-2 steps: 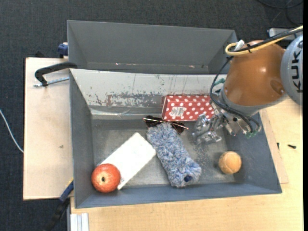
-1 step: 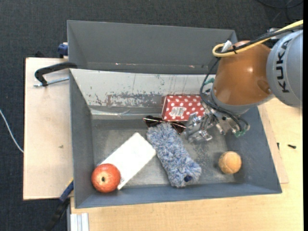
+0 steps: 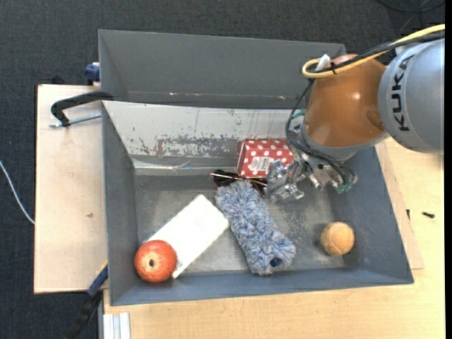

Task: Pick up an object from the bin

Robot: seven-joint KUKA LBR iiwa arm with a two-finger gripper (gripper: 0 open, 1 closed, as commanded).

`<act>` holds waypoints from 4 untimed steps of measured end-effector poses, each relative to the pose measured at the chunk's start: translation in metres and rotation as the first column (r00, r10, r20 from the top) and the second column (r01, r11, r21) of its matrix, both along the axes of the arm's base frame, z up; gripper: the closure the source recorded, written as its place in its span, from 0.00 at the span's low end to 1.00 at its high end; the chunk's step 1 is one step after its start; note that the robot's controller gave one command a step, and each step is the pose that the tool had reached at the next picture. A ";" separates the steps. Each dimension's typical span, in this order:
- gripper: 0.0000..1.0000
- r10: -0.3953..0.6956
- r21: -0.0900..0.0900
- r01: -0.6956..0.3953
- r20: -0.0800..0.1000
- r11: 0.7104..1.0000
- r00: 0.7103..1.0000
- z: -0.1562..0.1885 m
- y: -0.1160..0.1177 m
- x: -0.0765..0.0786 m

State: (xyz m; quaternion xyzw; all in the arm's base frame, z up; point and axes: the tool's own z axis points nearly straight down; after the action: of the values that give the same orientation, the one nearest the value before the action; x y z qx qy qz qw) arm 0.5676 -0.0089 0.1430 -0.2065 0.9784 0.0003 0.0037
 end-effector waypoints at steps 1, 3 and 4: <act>1.00 0.000 -0.001 0.000 -0.002 1.000 1.000 -0.005 0.001 0.006; 0.00 0.051 -0.001 -0.051 -0.001 0.999 0.999 -0.014 0.007 0.013; 0.00 0.051 -0.001 -0.051 -0.001 0.999 0.999 -0.014 0.007 0.013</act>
Offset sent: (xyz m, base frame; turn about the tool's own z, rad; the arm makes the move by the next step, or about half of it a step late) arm -0.0311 0.0069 0.0039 -0.0368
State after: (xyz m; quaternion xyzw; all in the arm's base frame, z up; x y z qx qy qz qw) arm 0.5806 -0.0016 0.1290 -0.2315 0.9728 0.0002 0.0031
